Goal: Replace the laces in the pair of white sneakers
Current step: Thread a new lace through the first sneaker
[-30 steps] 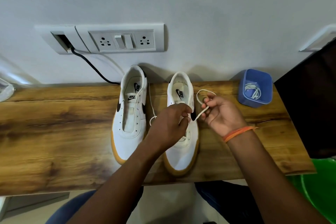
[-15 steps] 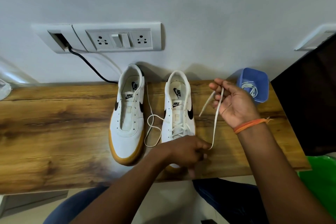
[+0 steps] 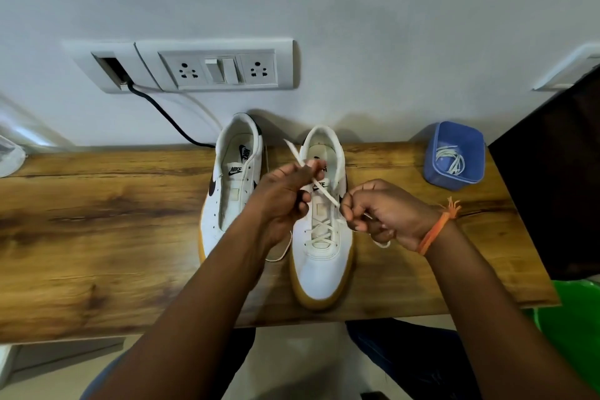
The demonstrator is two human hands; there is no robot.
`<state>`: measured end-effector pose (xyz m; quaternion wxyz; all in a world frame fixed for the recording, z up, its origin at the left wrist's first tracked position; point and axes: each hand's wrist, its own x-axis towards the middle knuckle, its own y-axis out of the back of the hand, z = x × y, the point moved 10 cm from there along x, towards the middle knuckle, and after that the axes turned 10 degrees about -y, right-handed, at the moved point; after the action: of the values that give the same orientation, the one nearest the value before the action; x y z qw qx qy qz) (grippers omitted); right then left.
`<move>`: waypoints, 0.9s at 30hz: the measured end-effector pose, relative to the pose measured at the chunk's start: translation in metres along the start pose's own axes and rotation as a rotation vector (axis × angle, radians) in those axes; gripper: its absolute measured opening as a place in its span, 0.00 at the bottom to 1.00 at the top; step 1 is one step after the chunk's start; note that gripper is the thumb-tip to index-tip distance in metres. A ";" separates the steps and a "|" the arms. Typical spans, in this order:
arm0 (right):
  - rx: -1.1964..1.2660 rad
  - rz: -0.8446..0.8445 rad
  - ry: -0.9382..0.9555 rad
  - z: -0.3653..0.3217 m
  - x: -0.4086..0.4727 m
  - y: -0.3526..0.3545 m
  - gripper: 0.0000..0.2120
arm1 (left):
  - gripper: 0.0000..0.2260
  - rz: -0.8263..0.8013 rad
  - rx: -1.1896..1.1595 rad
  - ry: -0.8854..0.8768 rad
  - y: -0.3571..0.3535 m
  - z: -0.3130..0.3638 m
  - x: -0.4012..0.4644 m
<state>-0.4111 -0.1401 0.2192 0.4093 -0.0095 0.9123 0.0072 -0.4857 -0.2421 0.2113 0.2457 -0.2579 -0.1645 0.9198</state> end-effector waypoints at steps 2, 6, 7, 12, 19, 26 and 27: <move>-0.122 0.094 -0.023 0.005 0.002 0.013 0.12 | 0.06 0.066 -0.005 -0.043 0.016 0.010 0.002; -0.195 0.200 -0.036 0.008 0.003 0.031 0.12 | 0.07 0.166 0.326 -0.156 0.043 0.026 -0.001; -0.193 0.219 -0.032 0.008 0.004 0.035 0.13 | 0.06 0.149 0.362 -0.144 0.042 0.025 -0.003; -0.253 0.293 0.085 -0.003 0.002 0.042 0.14 | 0.06 0.028 0.258 -0.034 0.020 0.019 -0.007; -0.186 0.466 0.428 -0.038 -0.020 0.049 0.14 | 0.10 -0.152 0.197 -0.051 -0.007 0.022 -0.009; -0.035 0.185 0.453 -0.035 -0.002 -0.005 0.23 | 0.16 -0.154 0.390 -0.157 -0.002 0.031 -0.007; -0.053 0.212 0.459 -0.035 -0.003 -0.004 0.21 | 0.16 -0.152 0.469 -0.153 0.000 0.031 -0.008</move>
<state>-0.4352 -0.1443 0.2445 0.1880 0.0740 0.9767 0.0719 -0.4974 -0.2515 0.2398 0.3541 -0.1103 0.0165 0.9285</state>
